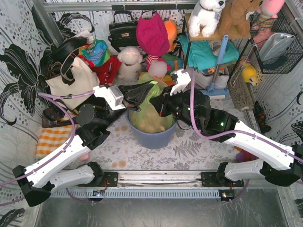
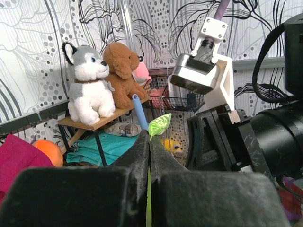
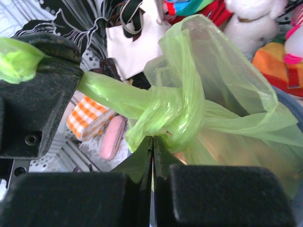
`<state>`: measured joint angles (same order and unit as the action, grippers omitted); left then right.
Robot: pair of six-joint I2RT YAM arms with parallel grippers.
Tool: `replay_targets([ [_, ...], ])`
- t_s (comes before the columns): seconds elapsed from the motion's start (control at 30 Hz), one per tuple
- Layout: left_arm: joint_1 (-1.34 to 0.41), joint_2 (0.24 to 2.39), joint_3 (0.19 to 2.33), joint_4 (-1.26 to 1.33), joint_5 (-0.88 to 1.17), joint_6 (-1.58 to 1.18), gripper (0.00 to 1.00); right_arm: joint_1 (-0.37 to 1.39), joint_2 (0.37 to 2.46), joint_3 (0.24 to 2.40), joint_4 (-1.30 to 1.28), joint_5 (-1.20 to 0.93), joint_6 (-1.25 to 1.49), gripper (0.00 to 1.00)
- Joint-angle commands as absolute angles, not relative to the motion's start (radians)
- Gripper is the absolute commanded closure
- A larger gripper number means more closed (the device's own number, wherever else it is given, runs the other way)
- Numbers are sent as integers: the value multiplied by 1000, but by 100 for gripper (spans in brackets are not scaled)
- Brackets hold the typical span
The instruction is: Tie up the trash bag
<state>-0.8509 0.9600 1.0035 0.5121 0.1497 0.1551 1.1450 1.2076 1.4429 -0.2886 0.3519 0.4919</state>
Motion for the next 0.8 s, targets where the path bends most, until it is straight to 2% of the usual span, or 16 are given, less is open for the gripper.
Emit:
replay_targets([
  [0.0,-848,945,1019,520,147,167,96,1171,1198,1482,-318,521,461,100],
  [0.13,-847,946,1021,509,162,165,94,1190,1211,1482,-316,624,456,100],
  [0.23,-847,949,1023,488,152,170,89,1195,1224,1450,-252,679,434,100],
  [0.33,-847,942,1023,465,104,170,66,1197,1224,1417,-179,705,415,100],
  [0.37,-848,935,1021,460,86,165,61,1197,1224,1411,-162,710,413,100],
  [0.57,-848,878,1046,337,-46,91,58,1197,1224,1410,-138,710,406,100],
  [0.77,-847,851,1048,171,-49,28,56,1199,1226,1407,-145,705,416,100],
])
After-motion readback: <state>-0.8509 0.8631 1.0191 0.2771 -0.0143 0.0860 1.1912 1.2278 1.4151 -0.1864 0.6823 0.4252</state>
